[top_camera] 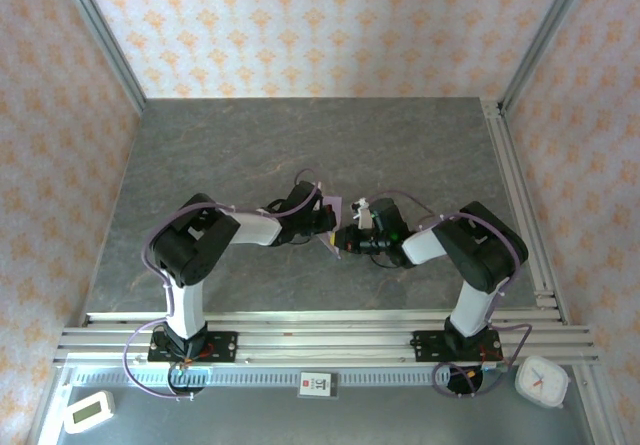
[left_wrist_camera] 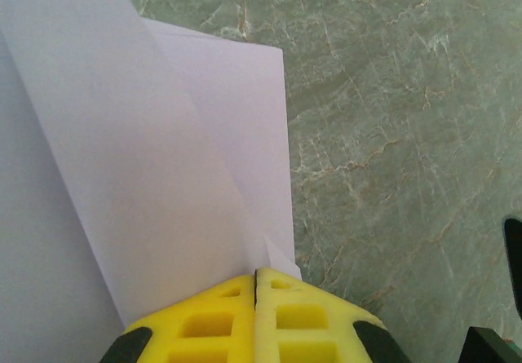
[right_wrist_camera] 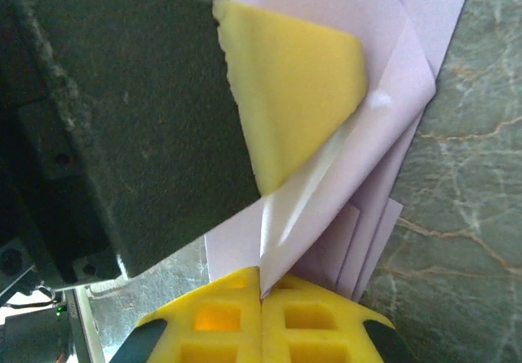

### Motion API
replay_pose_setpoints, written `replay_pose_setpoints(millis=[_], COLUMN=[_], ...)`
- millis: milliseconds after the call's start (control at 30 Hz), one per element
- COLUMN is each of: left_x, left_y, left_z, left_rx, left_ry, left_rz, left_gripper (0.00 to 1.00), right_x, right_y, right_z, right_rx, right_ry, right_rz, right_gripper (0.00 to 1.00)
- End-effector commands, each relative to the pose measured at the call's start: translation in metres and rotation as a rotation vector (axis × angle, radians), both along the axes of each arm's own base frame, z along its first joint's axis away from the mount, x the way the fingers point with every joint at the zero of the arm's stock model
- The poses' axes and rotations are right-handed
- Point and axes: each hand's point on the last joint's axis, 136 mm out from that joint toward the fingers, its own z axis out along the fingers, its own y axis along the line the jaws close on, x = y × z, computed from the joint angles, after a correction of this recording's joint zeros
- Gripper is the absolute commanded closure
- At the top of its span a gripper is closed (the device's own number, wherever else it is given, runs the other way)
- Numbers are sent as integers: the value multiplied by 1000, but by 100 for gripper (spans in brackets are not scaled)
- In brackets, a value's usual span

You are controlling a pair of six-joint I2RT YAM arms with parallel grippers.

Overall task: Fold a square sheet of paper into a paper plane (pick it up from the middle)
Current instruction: Fourth fold the wing at the center of the table.

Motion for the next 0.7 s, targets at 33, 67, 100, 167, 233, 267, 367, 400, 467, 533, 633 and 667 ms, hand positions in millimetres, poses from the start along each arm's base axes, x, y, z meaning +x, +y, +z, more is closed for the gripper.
replay_pose_setpoints(millis=[33, 67, 100, 167, 233, 267, 367, 400, 467, 533, 633, 667], left_x=[20, 18, 17, 13, 10, 9, 5, 5, 3, 2, 1, 1], left_y=[21, 23, 23, 25, 28, 28, 30, 30, 32, 32, 32, 32], left_z=[-13, -15, -16, -19, -21, -20, -22, -21, -22, -23, -24, -24], left_rx=[82, 90, 90, 91, 92, 89, 84, 80, 79, 76, 67, 66], left_ry=[-38, -34, -32, -23, -18, -19, -16, -16, -14, -12, -8, -7], left_rz=[46, 44, 42, 42, 44, 46, 49, 51, 53, 57, 57, 57], left_gripper=[100, 100, 100, 100, 100, 100, 100, 100, 100, 100, 100, 100], right_x=[-35, -32, -29, -18, -6, 0, 8, 10, 12, 15, 17, 19], right_y=[-15, -15, -16, -24, -39, -46, -56, -55, -48, -40, -24, -17], right_z=[-52, -47, -40, -23, -9, 0, 16, 20, 30, 38, 47, 50], right_rx=[-153, -152, -151, -155, -172, -164, -170, -165, -124, -91, -59, -49], right_ry=[149, 138, 126, 82, 52, 36, 6, 4, 1, -8, -19, -26], right_rz=[18, 16, 11, -21, -74, -99, -134, -133, -130, -128, -115, -108], right_gripper=[80, 68, 60, 51, 50, 50, 65, 74, 90, 97, 100, 100])
